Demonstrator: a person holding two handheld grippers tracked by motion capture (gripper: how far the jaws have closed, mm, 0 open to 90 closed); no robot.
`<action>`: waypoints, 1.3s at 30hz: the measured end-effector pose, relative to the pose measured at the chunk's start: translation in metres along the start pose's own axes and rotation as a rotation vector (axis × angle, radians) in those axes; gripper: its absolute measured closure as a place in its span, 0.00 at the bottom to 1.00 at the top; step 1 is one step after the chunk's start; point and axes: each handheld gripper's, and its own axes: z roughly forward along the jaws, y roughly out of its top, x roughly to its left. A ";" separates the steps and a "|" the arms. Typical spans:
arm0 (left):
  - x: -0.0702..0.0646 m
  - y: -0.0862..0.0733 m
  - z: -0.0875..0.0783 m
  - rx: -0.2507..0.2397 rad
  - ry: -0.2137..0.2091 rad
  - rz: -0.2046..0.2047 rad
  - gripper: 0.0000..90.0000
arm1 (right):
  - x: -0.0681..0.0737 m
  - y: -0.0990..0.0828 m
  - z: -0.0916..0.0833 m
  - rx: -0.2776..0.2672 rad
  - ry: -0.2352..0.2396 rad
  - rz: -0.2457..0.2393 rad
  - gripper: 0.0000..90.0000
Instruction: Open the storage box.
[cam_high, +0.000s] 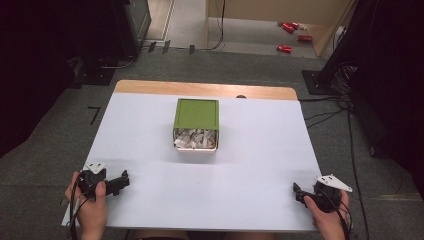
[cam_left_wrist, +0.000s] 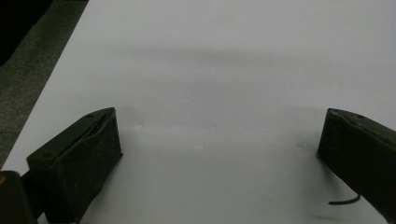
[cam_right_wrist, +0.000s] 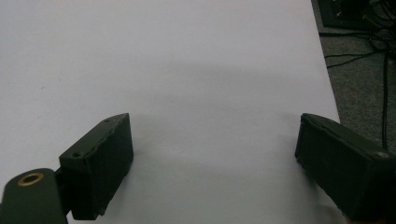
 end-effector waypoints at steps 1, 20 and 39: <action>0.000 0.000 0.000 0.000 0.000 0.000 0.00 | 0.000 0.000 -0.001 -0.005 -0.003 0.001 0.14; 0.000 0.000 0.000 -0.001 0.000 0.000 0.00 | 0.034 0.030 -0.028 -0.143 -0.008 0.053 0.21; 0.000 0.000 0.000 0.000 0.000 0.000 0.00 | 0.092 0.073 -0.034 -0.193 0.010 0.017 0.27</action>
